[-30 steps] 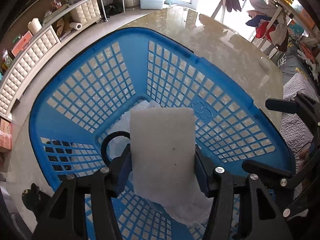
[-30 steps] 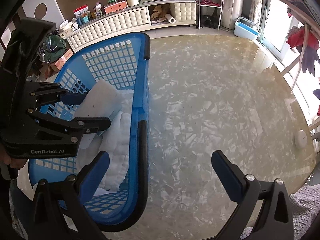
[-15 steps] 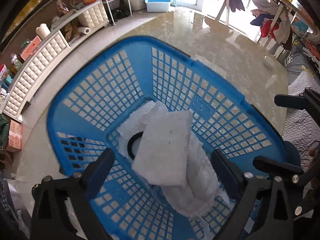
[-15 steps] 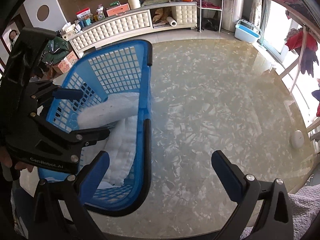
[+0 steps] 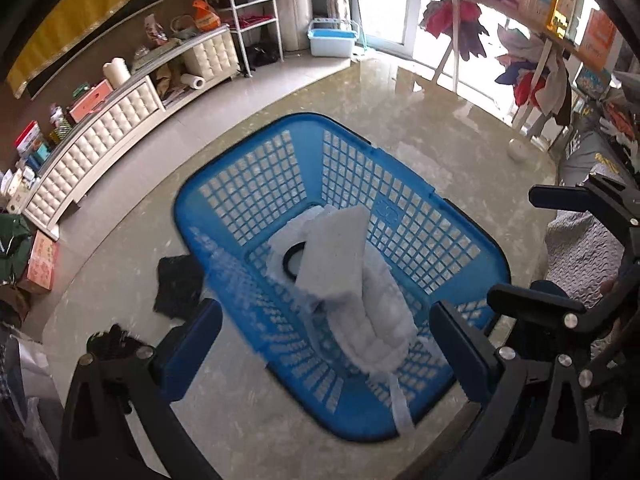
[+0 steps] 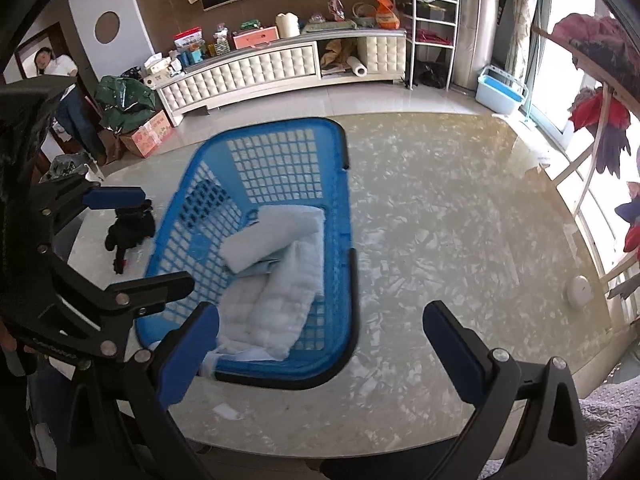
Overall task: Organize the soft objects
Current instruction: 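Withdraw the left gripper and move the right gripper toward the black square mat, then grasp the black mat edge with the right gripper while the left gripper approaches the black plush dragon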
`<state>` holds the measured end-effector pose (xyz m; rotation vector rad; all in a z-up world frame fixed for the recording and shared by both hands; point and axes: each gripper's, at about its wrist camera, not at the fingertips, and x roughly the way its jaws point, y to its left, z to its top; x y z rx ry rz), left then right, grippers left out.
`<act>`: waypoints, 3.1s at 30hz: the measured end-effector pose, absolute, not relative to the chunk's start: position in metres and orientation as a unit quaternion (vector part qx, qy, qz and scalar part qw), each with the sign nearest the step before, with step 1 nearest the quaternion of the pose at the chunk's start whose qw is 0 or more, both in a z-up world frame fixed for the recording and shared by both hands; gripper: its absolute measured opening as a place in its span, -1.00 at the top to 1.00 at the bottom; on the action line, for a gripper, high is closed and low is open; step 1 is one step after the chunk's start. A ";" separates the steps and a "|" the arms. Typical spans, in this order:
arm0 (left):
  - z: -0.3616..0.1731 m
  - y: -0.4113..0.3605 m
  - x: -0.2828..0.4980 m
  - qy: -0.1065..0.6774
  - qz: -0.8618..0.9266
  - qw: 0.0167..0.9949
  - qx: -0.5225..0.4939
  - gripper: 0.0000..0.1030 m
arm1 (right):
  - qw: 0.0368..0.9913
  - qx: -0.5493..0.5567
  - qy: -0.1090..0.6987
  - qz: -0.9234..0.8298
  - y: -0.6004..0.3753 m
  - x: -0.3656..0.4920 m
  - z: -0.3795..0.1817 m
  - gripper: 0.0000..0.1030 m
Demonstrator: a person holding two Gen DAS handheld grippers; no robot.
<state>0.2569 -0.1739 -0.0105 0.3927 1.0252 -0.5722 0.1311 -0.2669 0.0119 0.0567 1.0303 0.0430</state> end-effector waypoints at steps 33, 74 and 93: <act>0.001 0.058 0.216 0.491 -0.132 0.859 0.060 -1.00 | 0.849 -0.042 0.500 0.168 -0.087 0.193 -0.004 -0.99; -0.129 0.154 0.366 0.559 -0.061 0.827 -0.026 -1.00 | 0.781 -0.102 0.608 0.102 -0.021 0.363 -0.126 -0.98; -0.164 0.157 0.388 0.598 -0.057 0.799 -0.041 -1.00 | 0.759 -0.099 0.640 0.075 -0.018 0.387 -0.171 0.14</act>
